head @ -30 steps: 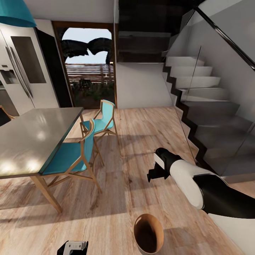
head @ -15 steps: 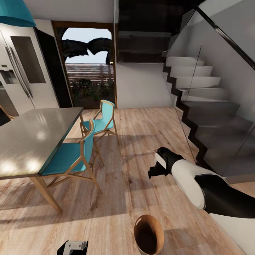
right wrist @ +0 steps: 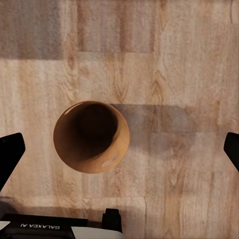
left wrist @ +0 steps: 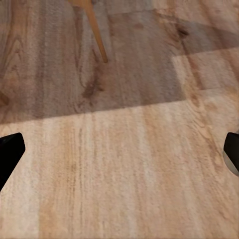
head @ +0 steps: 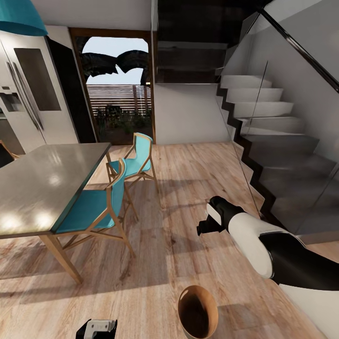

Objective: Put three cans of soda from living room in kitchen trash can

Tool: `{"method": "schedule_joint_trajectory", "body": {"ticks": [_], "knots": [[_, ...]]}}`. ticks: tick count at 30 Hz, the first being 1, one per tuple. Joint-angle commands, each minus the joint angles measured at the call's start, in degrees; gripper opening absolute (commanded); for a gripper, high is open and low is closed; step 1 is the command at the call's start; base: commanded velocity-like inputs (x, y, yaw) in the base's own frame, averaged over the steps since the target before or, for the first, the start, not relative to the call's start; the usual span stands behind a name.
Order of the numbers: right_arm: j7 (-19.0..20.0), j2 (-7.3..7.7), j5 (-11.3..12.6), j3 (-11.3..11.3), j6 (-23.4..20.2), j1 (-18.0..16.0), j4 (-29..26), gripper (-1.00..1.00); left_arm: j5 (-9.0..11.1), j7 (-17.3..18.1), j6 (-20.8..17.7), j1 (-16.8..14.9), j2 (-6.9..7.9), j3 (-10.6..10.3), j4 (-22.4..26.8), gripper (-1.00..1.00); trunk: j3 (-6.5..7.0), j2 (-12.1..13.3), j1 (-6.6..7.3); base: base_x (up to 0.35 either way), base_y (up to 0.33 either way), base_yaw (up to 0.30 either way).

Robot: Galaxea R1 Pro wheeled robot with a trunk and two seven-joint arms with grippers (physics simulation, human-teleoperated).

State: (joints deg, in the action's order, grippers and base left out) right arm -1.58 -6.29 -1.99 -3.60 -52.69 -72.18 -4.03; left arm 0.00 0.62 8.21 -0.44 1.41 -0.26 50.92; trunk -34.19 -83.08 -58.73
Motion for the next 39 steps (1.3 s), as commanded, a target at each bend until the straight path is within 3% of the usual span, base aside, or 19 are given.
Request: {"method": "schedule_joint_trajectory", "body": {"ticks": [1, 39], "knots": [[0.0, -0.01, 0.0, 0.0, 0.0, 0.0, 0.1, 1.0, 0.0, 0.0, 0.0, 0.0, 0.0, 0.0, 0.0, 1.0, 0.0, 0.0, 0.0, 0.0, 0.0, 0.0], [0.7, -0.81, 0.5, -0.2, -0.2, 0.7, 0.9, 1.0, -0.3, 0.0, -0.4, 0.0, -0.16, 0.4, -0.5, 1.0, 0.0, 0.0, 0.0, 0.0, 0.0, 0.0]]}}
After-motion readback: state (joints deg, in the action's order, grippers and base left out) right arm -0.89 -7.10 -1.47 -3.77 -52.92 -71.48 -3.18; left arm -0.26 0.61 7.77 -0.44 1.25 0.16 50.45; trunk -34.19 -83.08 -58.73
